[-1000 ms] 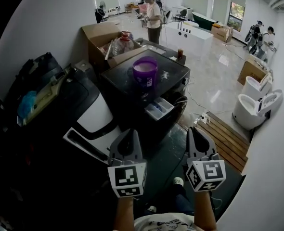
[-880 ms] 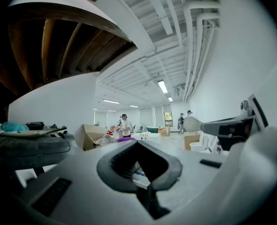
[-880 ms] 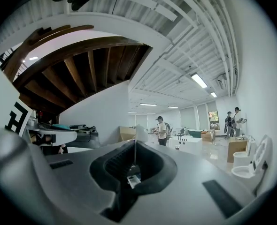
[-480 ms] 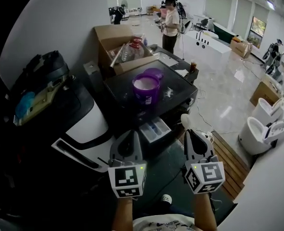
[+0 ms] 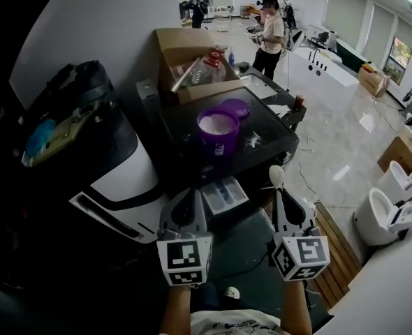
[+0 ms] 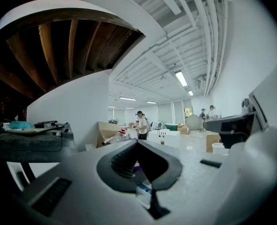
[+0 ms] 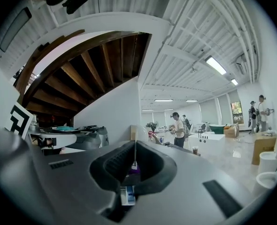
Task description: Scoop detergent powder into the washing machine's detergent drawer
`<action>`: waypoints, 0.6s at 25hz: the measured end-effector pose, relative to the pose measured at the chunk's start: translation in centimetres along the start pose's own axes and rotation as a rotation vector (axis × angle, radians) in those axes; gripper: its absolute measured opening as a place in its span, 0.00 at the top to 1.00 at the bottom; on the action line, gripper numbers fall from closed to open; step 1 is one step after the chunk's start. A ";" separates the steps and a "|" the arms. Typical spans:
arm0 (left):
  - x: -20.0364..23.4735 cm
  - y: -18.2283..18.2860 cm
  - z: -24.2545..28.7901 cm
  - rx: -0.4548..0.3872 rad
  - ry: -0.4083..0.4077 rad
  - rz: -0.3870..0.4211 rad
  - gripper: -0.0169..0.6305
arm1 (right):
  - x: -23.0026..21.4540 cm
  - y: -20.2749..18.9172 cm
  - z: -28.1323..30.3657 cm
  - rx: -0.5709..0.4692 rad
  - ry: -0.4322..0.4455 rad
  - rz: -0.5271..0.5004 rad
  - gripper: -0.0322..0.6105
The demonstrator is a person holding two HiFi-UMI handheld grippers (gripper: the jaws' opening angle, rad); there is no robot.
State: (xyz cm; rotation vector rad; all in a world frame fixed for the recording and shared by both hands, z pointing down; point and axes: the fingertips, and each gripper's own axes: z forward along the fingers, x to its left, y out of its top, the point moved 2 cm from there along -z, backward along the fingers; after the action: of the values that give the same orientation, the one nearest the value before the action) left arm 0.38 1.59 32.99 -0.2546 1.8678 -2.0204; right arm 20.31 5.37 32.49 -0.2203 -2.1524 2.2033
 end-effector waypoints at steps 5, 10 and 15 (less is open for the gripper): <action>0.5 0.2 1.0 0.003 0.029 0.003 0.97 | -0.5 -0.4 1.7 0.007 0.021 0.013 0.92; 1.0 0.1 3.1 0.004 0.032 -0.001 0.97 | -1.1 -0.7 3.9 0.019 0.027 0.017 0.92; 2.2 0.3 7.1 0.003 0.031 -0.005 0.97 | -1.9 -0.5 7.6 0.038 0.035 0.017 0.92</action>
State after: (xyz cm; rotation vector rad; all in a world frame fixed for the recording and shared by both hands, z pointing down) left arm 1.12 -5.81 33.21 -0.2286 1.8841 -2.0415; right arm 21.15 -2.39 33.26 -0.2749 -2.0967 2.2296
